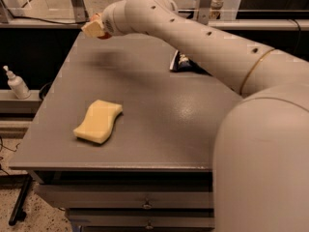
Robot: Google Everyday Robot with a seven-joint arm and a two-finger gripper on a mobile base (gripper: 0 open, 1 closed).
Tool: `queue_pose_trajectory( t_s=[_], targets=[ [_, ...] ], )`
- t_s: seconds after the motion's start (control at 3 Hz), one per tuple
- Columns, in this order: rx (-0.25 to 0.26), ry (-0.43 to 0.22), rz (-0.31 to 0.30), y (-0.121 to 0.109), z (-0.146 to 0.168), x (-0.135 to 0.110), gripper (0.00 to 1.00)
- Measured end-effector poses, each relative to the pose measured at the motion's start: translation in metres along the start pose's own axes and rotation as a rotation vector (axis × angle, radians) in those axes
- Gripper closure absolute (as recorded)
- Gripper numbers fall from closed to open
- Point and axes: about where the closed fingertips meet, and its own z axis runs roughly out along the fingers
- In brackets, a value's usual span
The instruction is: Move apple near sponge
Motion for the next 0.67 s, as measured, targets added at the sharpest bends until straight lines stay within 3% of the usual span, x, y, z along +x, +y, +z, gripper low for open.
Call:
queue_pose_trajectory(
  t_s=[0.33,0.67],
  targets=[
    [0.063,-0.009,0.029,0.007,-0.076,-0.014,1.00],
    [0.099,0.000,0.095,0.028,-0.150,-0.007,1.00]
  ],
)
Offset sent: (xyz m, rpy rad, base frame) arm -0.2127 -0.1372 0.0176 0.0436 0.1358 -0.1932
